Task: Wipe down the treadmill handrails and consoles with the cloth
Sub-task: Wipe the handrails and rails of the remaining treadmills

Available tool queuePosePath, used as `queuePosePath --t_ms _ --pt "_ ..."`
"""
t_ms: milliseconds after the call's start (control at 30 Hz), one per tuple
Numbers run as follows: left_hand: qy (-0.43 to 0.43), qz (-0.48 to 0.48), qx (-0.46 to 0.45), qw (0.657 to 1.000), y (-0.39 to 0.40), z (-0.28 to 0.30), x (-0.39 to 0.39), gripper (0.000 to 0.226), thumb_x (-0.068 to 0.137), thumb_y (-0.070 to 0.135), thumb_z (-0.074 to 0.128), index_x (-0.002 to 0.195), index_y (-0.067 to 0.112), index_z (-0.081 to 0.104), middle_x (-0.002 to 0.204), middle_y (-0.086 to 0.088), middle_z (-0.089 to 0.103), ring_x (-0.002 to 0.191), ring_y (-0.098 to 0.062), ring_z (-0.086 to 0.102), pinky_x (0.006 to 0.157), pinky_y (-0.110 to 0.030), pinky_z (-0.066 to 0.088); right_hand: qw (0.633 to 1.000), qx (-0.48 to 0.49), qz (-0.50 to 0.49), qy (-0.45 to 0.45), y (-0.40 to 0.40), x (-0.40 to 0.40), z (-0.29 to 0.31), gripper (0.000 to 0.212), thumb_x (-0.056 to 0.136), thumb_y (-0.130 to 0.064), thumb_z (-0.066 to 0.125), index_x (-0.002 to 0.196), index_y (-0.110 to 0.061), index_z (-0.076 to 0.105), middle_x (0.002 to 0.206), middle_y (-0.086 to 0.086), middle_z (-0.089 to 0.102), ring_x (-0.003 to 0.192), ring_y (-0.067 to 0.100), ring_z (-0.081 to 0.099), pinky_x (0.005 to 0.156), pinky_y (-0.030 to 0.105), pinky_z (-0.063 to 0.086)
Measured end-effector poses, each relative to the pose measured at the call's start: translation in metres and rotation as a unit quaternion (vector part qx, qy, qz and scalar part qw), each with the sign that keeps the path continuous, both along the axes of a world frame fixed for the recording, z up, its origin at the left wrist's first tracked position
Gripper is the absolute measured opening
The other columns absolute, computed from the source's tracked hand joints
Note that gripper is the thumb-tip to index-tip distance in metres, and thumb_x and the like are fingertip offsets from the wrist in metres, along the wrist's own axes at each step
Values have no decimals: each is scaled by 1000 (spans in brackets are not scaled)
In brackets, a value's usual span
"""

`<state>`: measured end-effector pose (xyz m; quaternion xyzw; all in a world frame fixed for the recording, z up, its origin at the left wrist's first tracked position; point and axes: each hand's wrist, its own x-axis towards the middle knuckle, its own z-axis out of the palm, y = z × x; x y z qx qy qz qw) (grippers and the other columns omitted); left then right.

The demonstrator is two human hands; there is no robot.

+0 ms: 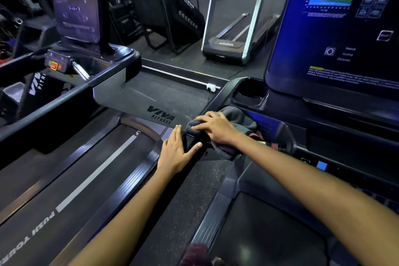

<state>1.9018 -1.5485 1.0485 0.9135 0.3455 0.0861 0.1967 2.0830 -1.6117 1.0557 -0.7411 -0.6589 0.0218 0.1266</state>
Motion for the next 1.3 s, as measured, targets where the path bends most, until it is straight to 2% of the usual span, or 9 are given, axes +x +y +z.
queuePosePath --t_ms 233,333,467,600,667,833,1000,1200,1300 --pt "79 -29 63 994 6 -9 3 135 46 96 -13 152 13 2 160 -5 1 147 -17 -1 117 -41 5 980 -22 -199 -19 13 25 13 34 90 -16 49 117 -34 60 135 -4 43 119 27 37 97 48 33" --pt "88 -31 41 995 9 -9 4 132 48 96 -6 152 15 -2 160 -3 -1 147 -18 -3 117 -44 3 988 -1 -148 -38 15 -2 4 39 87 -12 49 120 -32 59 138 -4 41 120 27 35 96 45 30" --pt "115 -23 30 993 13 -6 16 106 78 82 19 150 9 -6 159 -7 -6 146 -22 -9 117 -45 -3 997 9 -67 -25 5 3 0 42 88 -15 50 126 -33 56 139 -7 42 121 22 36 93 41 31" --pt "105 -50 34 993 22 2 46 97 88 67 36 150 4 -3 159 -9 -6 146 -22 -10 116 -44 -5 974 -25 -224 -32 17 39 9 35 92 -19 48 122 -34 57 135 0 42 120 27 37 97 47 31" --pt "102 -72 45 991 24 3 62 95 89 64 38 150 4 -1 159 -9 -5 146 -22 -8 117 -44 -4 959 -18 -279 -40 27 36 8 31 91 -19 48 117 -32 59 130 2 44 118 29 38 96 47 32" --pt "107 -99 77 986 22 -5 72 89 91 61 36 151 7 -1 160 -6 -1 147 -21 -2 117 -45 5 974 -23 -218 -63 14 38 5 36 94 -23 45 127 -35 53 131 3 42 117 28 39 94 45 34" --pt "94 -100 87 987 22 -7 71 87 92 59 37 151 7 0 159 -7 3 147 -22 3 117 -44 13 950 -61 -307 -10 33 56 22 29 93 -20 46 116 -30 60 127 7 43 118 32 38 95 45 34" --pt "97 -96 83 987 22 -8 72 88 91 59 36 150 5 0 159 -9 3 147 -22 1 117 -43 13 980 -68 -171 -80 31 24 17 38 95 -21 43 129 -34 52 137 3 38 123 28 35 99 48 31" --pt "93 -92 79 988 23 -10 72 91 91 63 34 150 4 -1 159 -8 2 147 -21 1 117 -42 15 978 -72 -178 -75 17 40 16 40 95 -23 46 133 -36 48 137 2 38 122 28 36 96 46 34"
